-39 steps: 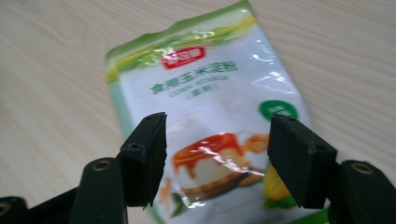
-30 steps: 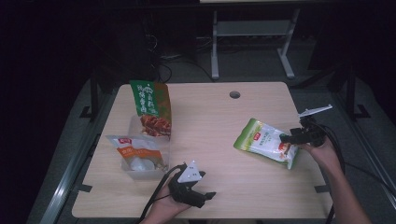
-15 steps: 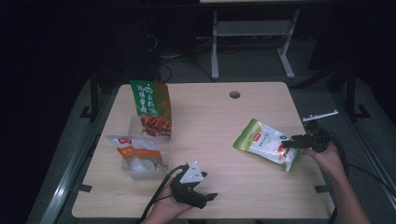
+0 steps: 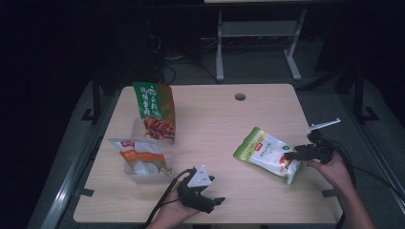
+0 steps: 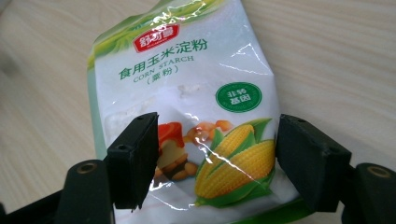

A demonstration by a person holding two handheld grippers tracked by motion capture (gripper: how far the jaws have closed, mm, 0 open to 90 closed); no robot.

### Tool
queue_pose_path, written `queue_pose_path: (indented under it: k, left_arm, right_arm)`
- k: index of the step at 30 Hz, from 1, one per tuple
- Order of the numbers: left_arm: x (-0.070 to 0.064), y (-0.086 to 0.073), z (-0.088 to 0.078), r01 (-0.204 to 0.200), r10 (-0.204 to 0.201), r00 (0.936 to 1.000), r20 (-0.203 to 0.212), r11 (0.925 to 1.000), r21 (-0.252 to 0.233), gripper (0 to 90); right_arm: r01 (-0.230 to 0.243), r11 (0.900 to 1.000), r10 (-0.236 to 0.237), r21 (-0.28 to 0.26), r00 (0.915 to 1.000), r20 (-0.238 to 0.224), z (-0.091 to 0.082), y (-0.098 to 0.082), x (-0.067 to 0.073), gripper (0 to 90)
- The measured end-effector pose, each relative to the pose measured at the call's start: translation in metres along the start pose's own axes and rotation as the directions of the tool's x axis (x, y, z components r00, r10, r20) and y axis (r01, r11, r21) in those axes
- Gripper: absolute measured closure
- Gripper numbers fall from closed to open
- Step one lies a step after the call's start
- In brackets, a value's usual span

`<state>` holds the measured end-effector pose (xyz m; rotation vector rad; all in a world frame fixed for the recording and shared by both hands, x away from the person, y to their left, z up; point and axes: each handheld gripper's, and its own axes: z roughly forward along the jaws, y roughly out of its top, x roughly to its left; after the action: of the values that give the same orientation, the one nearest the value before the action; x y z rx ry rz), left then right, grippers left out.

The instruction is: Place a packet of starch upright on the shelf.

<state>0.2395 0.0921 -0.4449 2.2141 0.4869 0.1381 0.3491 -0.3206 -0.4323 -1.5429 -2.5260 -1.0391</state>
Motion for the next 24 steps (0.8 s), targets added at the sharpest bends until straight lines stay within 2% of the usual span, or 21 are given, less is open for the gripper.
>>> queue_pose_path:
  k: [6,12,19,20,24]
  left_arm:
    - [-0.001,0.001,0.003,0.0,0.0,1.0,0.002,1.0,-0.003,25.5]
    - [-0.001,0.002,0.003,-0.004,0.004,1.0,0.001,1.0,-0.003,26.1]
    - [0.0,0.004,0.006,-0.001,0.001,1.0,0.004,1.0,0.005,32.7]
    - [0.0,0.004,0.007,-0.002,0.002,1.0,0.005,1.0,0.01,33.7]
    - [0.001,0.006,0.009,0.001,-0.001,1.0,0.009,1.0,0.007,39.5]
  right_arm:
    - [0.031,0.999,-0.03,0.026,0.9988,-0.038,0.0,-0.005,0.01,29.9]
    - [0.045,0.997,-0.042,0.058,0.9976,-0.055,0.001,-0.007,0.023,29.4]
    - [0.113,0.989,-0.105,0.092,0.9904,-0.09,0.007,-0.004,0.042,31.8]
    - [0.127,0.988,-0.119,0.087,0.9888,-0.09,0.007,-0.003,0.043,32.6]
    - [0.132,0.99,-0.128,0.043,0.988,-0.087,0.008,0.004,0.04,37.9]
